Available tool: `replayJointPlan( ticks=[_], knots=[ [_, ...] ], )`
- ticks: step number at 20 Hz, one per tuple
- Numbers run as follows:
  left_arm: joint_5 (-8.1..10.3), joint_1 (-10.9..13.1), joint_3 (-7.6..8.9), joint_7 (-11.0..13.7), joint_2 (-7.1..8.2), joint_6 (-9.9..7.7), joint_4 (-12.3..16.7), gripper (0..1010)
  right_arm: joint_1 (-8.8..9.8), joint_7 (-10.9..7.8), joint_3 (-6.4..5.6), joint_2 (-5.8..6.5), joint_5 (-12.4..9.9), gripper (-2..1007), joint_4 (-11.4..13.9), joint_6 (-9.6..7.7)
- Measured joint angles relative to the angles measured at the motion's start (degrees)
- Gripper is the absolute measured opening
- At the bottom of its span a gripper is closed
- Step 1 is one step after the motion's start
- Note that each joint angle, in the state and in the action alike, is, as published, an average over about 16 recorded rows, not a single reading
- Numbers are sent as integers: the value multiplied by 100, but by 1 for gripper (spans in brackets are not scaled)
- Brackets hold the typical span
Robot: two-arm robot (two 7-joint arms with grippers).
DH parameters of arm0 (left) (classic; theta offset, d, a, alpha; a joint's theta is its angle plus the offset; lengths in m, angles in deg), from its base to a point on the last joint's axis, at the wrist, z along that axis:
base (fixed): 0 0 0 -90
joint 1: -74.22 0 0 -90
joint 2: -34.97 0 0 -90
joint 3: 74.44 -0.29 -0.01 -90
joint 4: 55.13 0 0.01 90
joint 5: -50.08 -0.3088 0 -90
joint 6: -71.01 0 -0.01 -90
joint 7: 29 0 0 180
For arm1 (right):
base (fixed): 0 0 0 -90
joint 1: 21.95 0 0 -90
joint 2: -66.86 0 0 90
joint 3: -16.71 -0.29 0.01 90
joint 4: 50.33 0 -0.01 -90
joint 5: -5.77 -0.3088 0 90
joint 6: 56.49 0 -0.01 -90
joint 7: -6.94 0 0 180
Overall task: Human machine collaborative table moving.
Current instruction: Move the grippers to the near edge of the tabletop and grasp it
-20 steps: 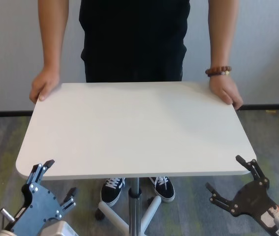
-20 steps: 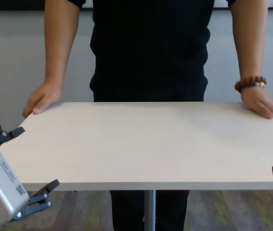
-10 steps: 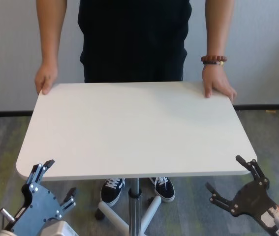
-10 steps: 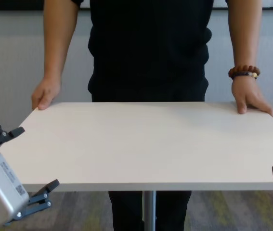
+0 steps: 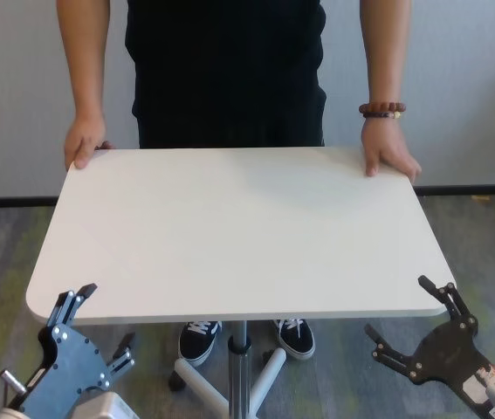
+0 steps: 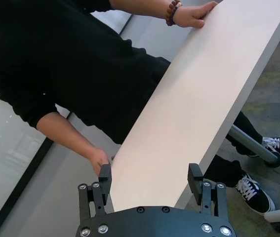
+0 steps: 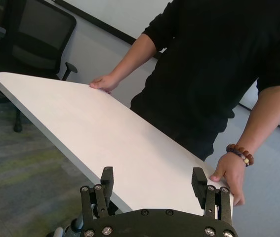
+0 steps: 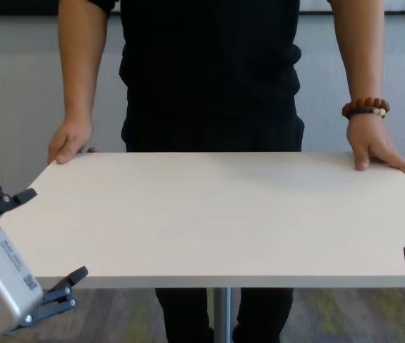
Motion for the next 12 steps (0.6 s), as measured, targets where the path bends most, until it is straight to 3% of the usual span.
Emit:
replayJointPlan(
  ticks=[6,12],
  knots=[
    [-11,114,13,103,61,62,111,1001,11,-206,31,110,17,1005,172,-95],
    [-183,370,84,273,237,34,447,1001,168,-396,-20,298,258,1005,594,-538]
  ],
)
